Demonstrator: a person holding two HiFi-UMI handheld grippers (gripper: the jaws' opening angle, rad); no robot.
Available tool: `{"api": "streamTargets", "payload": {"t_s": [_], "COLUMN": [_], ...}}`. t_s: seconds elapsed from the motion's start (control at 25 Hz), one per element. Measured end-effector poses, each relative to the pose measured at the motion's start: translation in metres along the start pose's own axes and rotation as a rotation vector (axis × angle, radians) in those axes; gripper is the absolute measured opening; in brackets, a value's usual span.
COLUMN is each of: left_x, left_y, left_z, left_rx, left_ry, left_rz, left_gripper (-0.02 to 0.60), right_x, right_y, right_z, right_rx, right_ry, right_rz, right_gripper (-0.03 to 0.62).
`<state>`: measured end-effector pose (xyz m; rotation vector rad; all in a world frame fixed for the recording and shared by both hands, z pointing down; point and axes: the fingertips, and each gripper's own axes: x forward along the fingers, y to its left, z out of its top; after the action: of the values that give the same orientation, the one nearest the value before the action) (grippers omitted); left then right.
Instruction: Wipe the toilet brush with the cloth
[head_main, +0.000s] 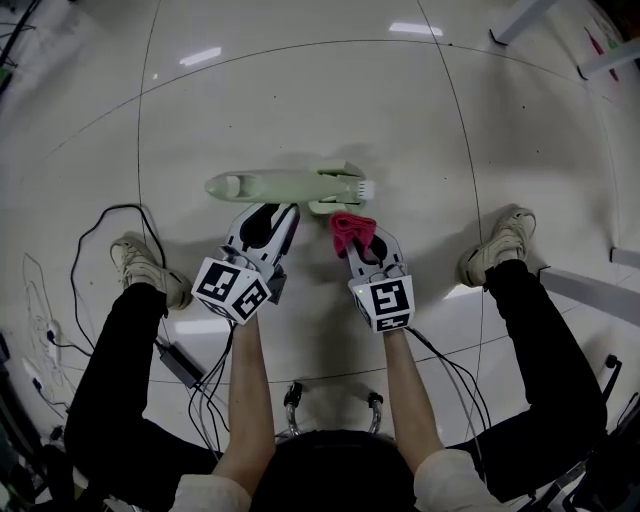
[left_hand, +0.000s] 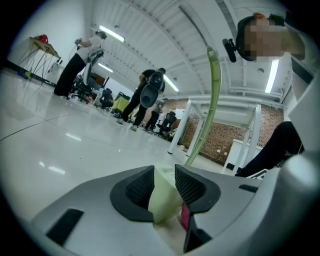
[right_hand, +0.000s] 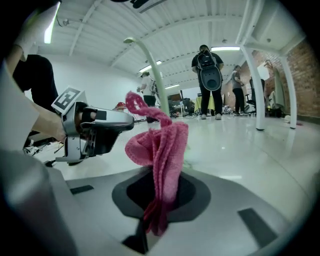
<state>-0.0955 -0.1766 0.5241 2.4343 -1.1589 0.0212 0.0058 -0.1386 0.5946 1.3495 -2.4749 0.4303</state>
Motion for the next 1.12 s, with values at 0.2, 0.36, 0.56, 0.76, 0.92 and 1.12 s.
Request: {"api": "streamTargets", "payload": {"t_s": [0.2,0.36,0.56,0.76,0.92,1.12], "left_x": [0.0,-0.006,-0.037,-0.083,-0.088,-0.061], "left_y": [-0.002,-0.005,-0.042,-0.09,-0.113,-0.111], "left_z": [0.012,0.049,0.144,0.23,0.275,0.276], "left_rx": [-0.015,-0.027,0.018,0.171,0.209,0.242], "left_ry": [-0.034,-0.126,-0.311,-0.399,-0.407,-0.282], "left_rz": [0.005,0.002,-0.062,-0.043,-0.063,-0.062], "left_gripper": [0.13,0.13,0.13,0.005,0.005,0.005], "right_x": [-0.017,-0.03,-0.061,-0.101,-0.122,-0.1], "right_y": [-0.042,-0.061,-0.049,0.001,0.049,0.087], "right_z": [-0.008,0.02,0.121,0.249,0.35,0.395], "right_rx": [0.036,0.05,-0.012,-0.066,-0.03,0.05], "right_ry": [0.007,-0.03,-0.147,-0.291,-0.475,-0.519], "right_rz": [-0.105,-0.175,-0.195,-0.108,0.027,0.177], "right_gripper": [0.031,0.032,0.032,0.032,0.032,0.032]}}
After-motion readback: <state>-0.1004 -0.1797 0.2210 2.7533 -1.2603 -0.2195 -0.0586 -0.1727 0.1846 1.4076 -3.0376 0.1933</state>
